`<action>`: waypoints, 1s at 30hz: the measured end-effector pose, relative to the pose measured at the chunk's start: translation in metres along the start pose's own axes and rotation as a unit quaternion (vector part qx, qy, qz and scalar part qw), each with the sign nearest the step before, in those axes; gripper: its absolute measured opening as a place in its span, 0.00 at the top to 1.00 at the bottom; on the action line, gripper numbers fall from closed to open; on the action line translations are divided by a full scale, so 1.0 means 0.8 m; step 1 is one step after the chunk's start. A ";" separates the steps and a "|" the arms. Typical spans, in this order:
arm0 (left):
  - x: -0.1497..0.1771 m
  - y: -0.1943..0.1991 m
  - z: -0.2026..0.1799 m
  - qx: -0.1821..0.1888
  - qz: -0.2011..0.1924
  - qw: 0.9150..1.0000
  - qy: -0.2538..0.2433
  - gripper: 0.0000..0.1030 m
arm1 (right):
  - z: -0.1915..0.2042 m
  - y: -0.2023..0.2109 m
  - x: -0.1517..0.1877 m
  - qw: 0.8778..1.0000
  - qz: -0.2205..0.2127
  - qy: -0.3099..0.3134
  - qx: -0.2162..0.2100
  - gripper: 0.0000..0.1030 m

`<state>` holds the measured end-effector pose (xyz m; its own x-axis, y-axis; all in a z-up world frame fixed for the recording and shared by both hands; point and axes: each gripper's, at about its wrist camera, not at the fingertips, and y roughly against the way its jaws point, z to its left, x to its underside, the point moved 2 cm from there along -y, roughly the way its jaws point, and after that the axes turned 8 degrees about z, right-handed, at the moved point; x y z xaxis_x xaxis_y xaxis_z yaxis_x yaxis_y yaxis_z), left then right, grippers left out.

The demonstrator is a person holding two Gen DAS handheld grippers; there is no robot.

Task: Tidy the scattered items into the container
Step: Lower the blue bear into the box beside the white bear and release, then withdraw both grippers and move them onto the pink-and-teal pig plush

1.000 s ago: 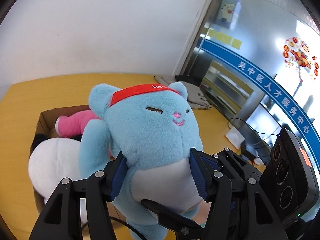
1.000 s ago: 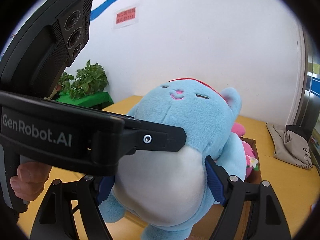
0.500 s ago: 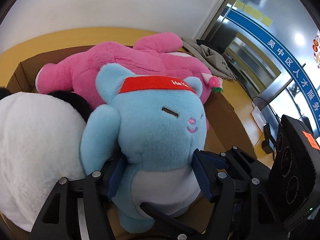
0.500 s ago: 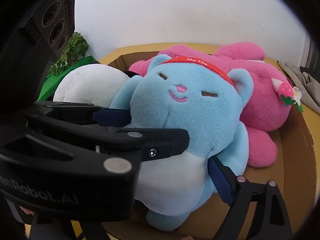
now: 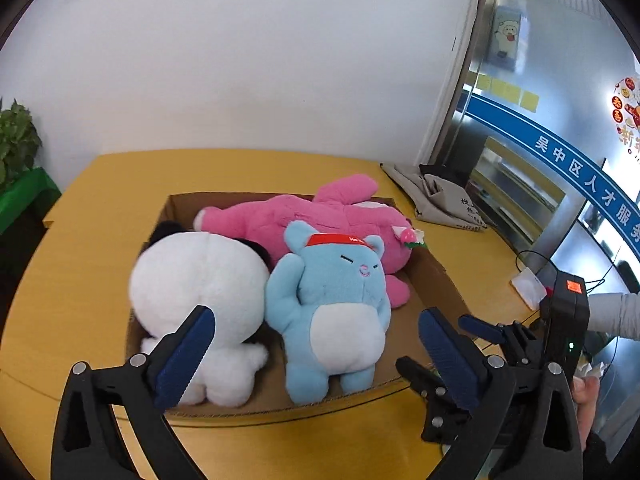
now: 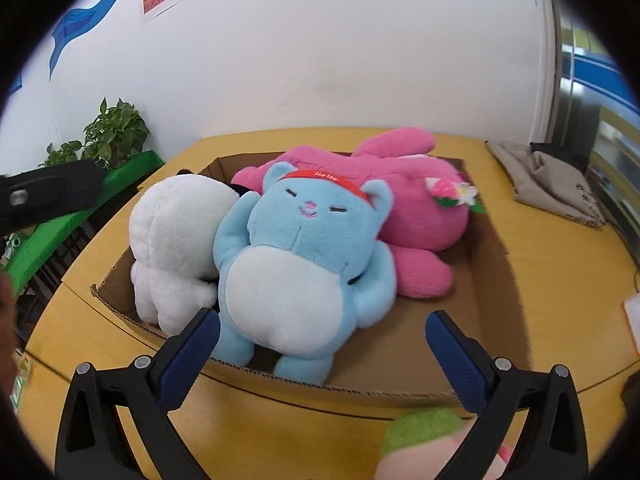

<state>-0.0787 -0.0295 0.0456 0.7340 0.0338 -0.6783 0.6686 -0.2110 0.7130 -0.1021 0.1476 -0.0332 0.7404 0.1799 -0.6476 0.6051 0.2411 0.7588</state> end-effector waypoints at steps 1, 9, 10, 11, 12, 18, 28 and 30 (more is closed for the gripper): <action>0.007 0.010 0.000 -0.011 -0.003 1.000 -0.004 0.00 | 0.002 0.001 -0.001 1.000 -0.001 -0.001 0.003 0.00; 0.058 0.037 0.000 -0.037 0.004 0.999 0.001 0.00 | 0.022 0.041 0.013 1.000 -0.006 0.007 0.023 0.00; 0.062 0.037 -0.001 -0.038 0.006 0.999 0.002 0.00 | 0.023 0.044 0.016 1.000 -0.006 0.008 0.025 0.00; 0.066 0.036 -0.003 -0.037 0.007 0.999 0.003 0.00 | 0.023 0.045 0.017 1.000 -0.005 0.009 0.026 0.00; 0.068 0.035 -0.003 -0.037 0.010 0.999 0.005 0.00 | 0.023 0.046 0.018 1.000 -0.006 0.009 0.027 0.00; 0.079 0.034 -0.005 -0.038 0.014 0.999 0.016 0.00 | 0.022 0.056 0.026 0.999 -0.008 0.014 0.035 0.00; 0.092 0.030 -0.009 -0.033 0.022 0.999 0.027 0.00 | 0.022 0.068 0.032 0.999 -0.012 0.015 0.041 0.00; 0.093 0.029 -0.010 -0.032 0.023 0.999 0.027 0.00 | 0.022 0.068 0.033 0.999 -0.010 0.015 0.042 0.00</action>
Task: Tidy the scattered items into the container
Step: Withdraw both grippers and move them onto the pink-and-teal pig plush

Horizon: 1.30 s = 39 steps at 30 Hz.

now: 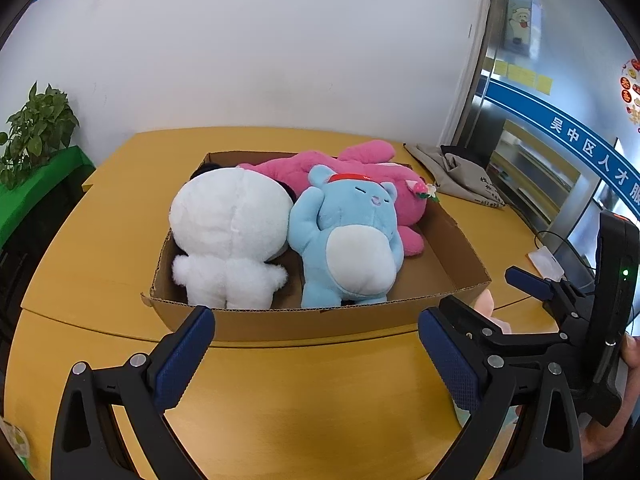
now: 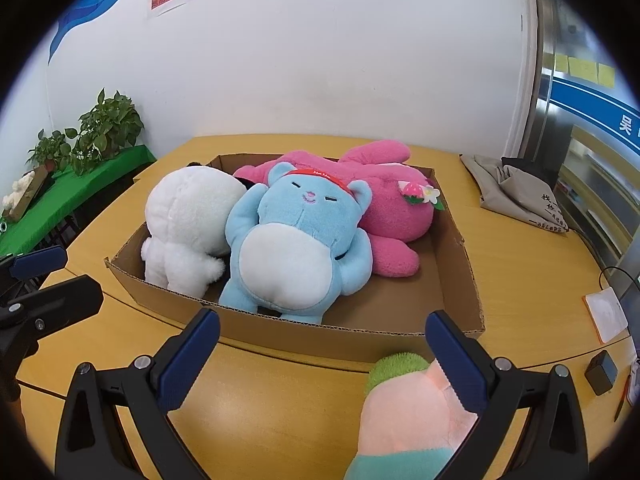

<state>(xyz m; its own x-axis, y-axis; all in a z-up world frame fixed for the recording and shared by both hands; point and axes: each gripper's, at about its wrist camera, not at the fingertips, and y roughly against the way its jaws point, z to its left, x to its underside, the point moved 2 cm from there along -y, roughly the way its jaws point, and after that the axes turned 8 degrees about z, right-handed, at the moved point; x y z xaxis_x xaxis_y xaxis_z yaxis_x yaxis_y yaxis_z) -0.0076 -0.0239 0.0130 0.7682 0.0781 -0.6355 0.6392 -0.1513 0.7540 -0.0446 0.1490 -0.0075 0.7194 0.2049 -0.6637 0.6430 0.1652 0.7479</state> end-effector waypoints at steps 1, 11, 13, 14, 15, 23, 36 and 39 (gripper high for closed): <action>0.000 -0.001 0.000 0.000 0.001 1.000 0.000 0.00 | 0.000 0.000 0.001 1.000 0.001 0.000 0.000 0.00; 0.002 -0.002 -0.003 0.001 0.002 1.000 -0.001 0.00 | -0.002 0.001 0.002 1.000 0.001 -0.003 0.001 0.00; 0.001 -0.003 -0.003 0.000 0.003 1.000 0.000 0.00 | -0.003 0.001 0.002 1.000 0.001 -0.004 0.002 0.00; 0.002 -0.004 -0.003 0.000 0.004 1.000 0.000 0.00 | -0.003 0.000 0.003 1.000 0.002 -0.005 0.002 0.00; 0.002 -0.005 -0.003 0.000 0.004 1.000 0.000 0.00 | -0.004 0.000 0.003 1.000 0.003 -0.005 0.002 0.00; 0.003 -0.008 -0.005 -0.002 0.010 1.000 -0.003 0.00 | -0.006 -0.004 0.005 1.000 0.008 -0.005 0.003 0.00; 0.003 -0.012 -0.006 -0.003 0.015 1.000 -0.005 0.00 | -0.012 -0.005 0.007 1.000 0.007 -0.011 0.003 0.00; 0.004 -0.013 -0.007 -0.005 0.017 1.000 -0.006 0.00 | -0.013 -0.006 0.007 1.000 0.009 -0.012 0.004 0.00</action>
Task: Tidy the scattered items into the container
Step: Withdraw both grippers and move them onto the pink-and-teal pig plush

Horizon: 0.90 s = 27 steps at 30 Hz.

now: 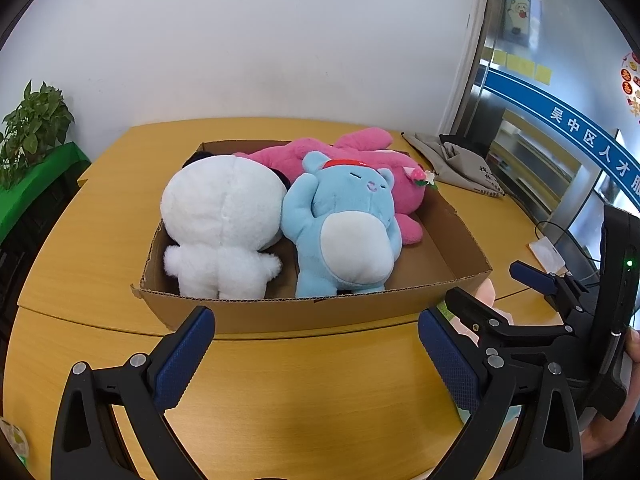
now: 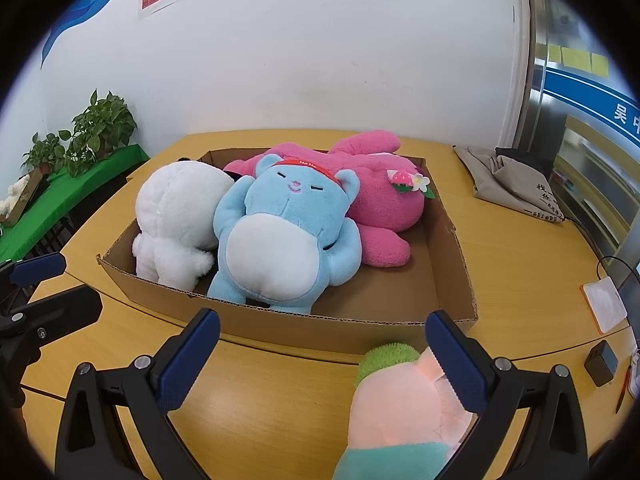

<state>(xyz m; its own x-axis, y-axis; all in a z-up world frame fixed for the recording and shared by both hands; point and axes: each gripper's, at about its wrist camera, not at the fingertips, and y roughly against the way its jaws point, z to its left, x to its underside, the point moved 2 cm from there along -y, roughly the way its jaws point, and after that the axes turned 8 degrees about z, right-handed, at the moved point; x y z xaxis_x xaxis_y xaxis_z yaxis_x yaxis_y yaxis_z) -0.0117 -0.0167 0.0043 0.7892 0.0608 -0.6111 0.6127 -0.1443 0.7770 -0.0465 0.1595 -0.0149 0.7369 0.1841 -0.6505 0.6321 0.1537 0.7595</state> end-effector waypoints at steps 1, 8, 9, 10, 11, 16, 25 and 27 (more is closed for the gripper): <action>0.000 0.000 0.000 -0.001 0.000 1.000 -0.001 0.00 | 0.000 0.000 0.000 1.000 0.000 0.000 0.000 0.00; 0.000 -0.002 -0.001 0.000 0.002 1.000 0.000 0.00 | -0.003 0.000 0.001 1.000 0.000 -0.003 0.000 0.00; 0.000 -0.002 -0.001 0.000 0.003 1.000 0.001 0.00 | -0.003 0.000 0.001 1.000 0.000 -0.003 0.000 0.00; 0.000 -0.002 -0.002 0.001 0.004 1.000 0.002 0.00 | -0.004 0.000 0.002 1.000 0.000 -0.003 0.000 0.00; 0.001 -0.003 -0.002 0.001 0.004 1.000 0.002 0.00 | -0.005 0.000 0.002 1.000 0.001 -0.003 0.000 0.00; 0.001 -0.005 -0.002 0.003 0.007 1.000 0.005 0.00 | -0.010 0.000 0.003 1.000 0.001 -0.009 0.001 0.00; 0.002 -0.016 -0.015 0.022 0.019 1.000 0.003 0.00 | -0.028 0.020 0.012 1.000 -0.010 -0.019 -0.016 0.00; 0.002 -0.023 -0.019 0.038 0.029 0.999 0.007 0.00 | -0.037 0.033 0.022 1.000 -0.015 -0.017 -0.021 0.00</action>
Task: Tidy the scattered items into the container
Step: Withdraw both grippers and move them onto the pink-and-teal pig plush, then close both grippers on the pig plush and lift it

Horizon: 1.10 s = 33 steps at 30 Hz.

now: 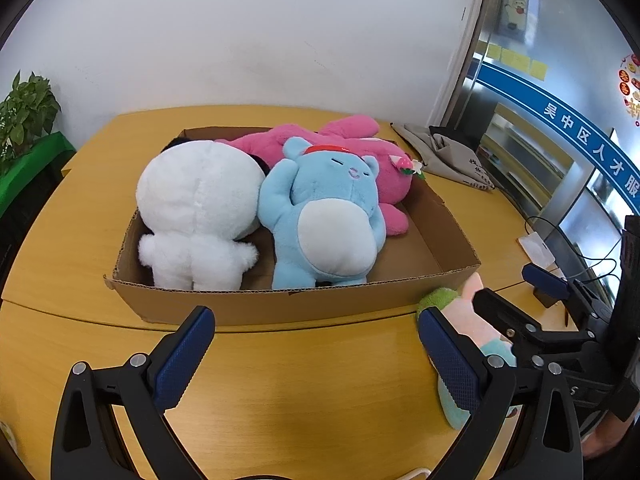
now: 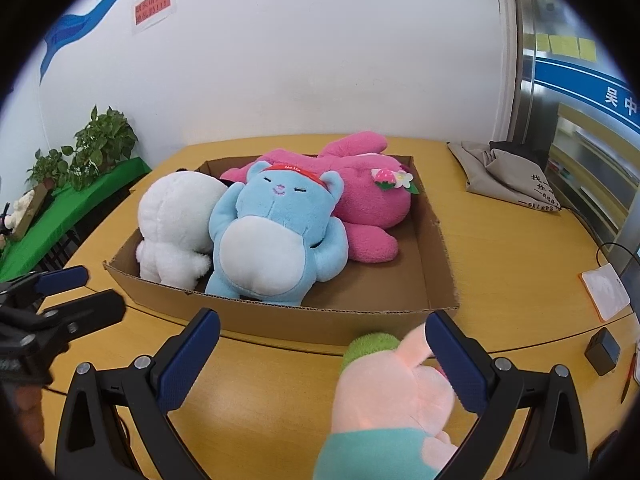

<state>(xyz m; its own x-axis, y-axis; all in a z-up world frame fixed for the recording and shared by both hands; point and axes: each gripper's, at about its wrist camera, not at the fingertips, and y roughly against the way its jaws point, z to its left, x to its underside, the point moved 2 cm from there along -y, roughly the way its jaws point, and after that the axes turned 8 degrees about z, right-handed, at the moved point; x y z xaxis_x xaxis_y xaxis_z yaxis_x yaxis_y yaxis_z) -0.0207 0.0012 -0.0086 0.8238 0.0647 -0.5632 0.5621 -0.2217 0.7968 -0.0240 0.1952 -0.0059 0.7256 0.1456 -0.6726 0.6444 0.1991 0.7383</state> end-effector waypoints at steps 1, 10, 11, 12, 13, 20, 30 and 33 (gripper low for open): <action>0.000 -0.005 -0.002 0.011 0.007 1.000 0.004 0.00 | -0.006 0.008 0.007 1.000 -0.002 0.002 -0.001 0.00; -0.007 -0.094 -0.061 0.121 0.090 0.988 0.023 0.00 | -0.030 -0.025 0.090 0.994 0.084 0.047 0.048 0.00; -0.007 -0.105 -0.071 0.126 0.098 0.987 0.017 0.00 | -0.033 -0.037 0.097 0.992 0.094 0.049 0.062 0.00; -0.007 -0.115 -0.081 0.132 0.105 0.986 0.011 0.00 | -0.036 -0.046 0.102 0.992 0.100 0.047 0.060 0.00; -0.007 -0.125 -0.090 0.139 0.113 0.984 0.005 0.00 | -0.040 -0.052 0.104 0.993 0.104 0.038 0.043 0.00; 0.006 -0.191 -0.155 0.157 0.180 0.969 -0.055 0.02 | -0.035 -0.079 0.113 0.992 0.119 0.032 -0.002 0.00; 0.020 -0.205 -0.167 0.216 0.218 0.951 -0.045 0.15 | -0.070 -0.076 0.123 0.990 0.127 -0.011 -0.055 0.01; 0.021 -0.205 -0.166 0.215 0.221 0.950 -0.045 0.16 | -0.070 -0.066 0.124 0.991 0.126 -0.007 -0.049 0.02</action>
<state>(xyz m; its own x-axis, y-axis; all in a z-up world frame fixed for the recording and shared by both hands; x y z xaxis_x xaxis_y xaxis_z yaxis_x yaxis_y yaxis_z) -0.0890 0.1676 -0.1195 0.9517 -0.2067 -0.2270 0.0656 -0.5854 0.8081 0.0005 0.2537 -0.1148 0.8644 0.1902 -0.4655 0.4155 0.2510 0.8743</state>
